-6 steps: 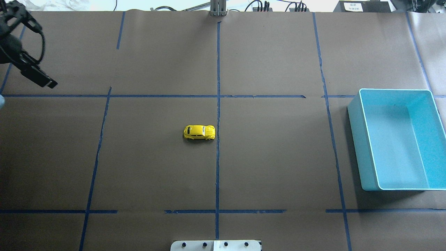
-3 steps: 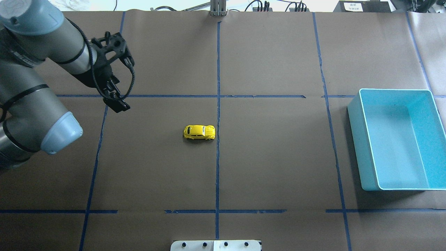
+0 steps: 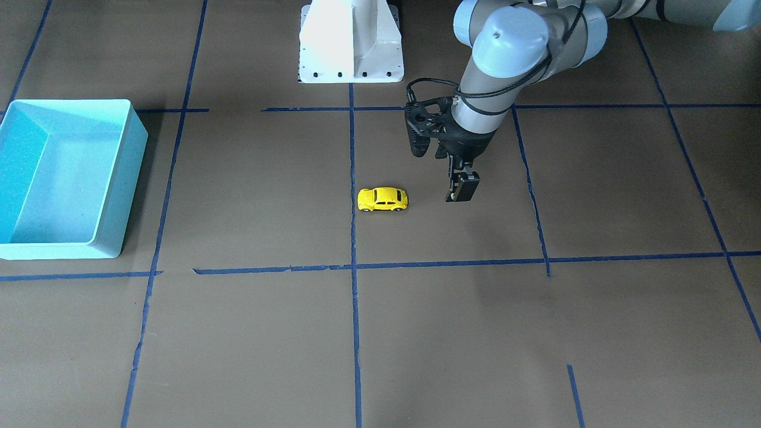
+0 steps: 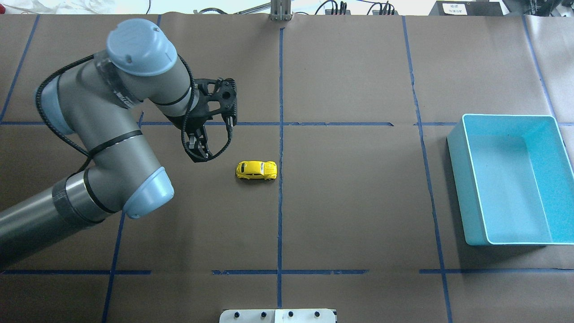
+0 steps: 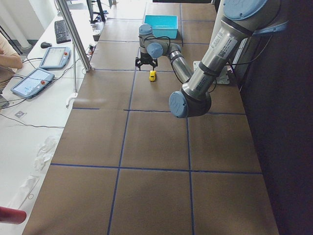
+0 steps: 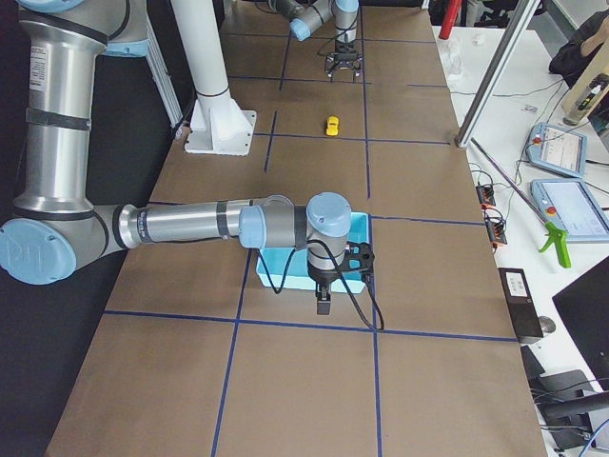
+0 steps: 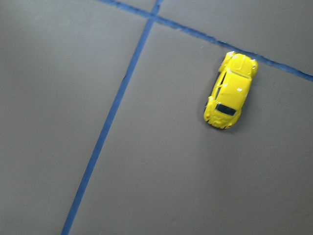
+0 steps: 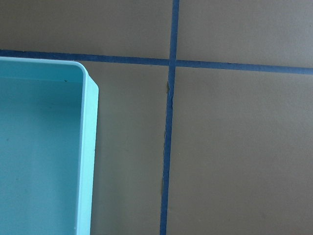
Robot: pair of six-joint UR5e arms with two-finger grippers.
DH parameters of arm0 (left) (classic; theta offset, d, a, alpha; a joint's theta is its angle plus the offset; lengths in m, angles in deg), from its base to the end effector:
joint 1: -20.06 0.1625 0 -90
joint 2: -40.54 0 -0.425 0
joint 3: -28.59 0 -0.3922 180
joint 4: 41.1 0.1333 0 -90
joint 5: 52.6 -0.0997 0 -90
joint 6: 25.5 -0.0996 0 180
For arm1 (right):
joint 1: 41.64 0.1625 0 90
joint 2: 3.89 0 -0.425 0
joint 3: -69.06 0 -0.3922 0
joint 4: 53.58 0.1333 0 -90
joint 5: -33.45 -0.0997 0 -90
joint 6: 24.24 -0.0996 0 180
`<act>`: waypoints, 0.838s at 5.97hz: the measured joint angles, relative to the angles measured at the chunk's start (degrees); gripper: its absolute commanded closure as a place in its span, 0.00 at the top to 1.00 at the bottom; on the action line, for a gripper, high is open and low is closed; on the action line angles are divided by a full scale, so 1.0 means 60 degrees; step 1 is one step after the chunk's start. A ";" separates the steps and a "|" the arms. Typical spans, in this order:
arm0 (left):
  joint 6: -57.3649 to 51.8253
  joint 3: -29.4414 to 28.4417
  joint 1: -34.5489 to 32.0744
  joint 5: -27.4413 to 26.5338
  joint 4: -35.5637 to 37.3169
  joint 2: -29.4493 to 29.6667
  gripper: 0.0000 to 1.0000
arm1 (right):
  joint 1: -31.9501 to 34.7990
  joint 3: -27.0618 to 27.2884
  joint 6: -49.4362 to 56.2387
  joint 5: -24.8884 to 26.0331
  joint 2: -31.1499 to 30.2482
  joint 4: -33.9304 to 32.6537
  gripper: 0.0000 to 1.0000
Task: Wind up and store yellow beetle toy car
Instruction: 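Move the left gripper down onto the yellow beetle toy car, then press the car down with the left gripper and drag it toward the robot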
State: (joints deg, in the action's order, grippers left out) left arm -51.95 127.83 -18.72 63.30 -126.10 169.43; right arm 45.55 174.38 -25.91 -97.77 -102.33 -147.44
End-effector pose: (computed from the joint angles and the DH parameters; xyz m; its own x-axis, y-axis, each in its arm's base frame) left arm 0.4603 -0.4850 0.1985 0.0426 0.9989 0.0191 -0.6566 0.0136 0.7541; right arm 0.0465 -0.4333 0.6055 0.7507 -0.0425 0.6593 0.0271 0.9991 0.0335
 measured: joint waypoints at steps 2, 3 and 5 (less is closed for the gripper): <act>-0.0288 -0.0653 0.0828 -0.0860 0.0386 0.0825 0.97 | 0.0004 0.0003 0.0000 -0.0001 0.0000 -0.0016 1.00; -0.0310 -0.1347 0.1067 -0.0999 0.0417 0.1300 0.97 | 0.0010 0.0007 0.0000 0.0000 -0.0004 -0.0030 1.00; -0.0319 -0.2714 0.1340 -0.1067 0.0703 0.2256 0.95 | 0.0014 0.0008 0.0005 0.0000 -0.0020 -0.0043 1.00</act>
State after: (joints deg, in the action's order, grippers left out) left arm -53.87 111.54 -10.68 56.90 -121.88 182.96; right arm 45.63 174.42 -25.89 -97.77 -102.45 -147.70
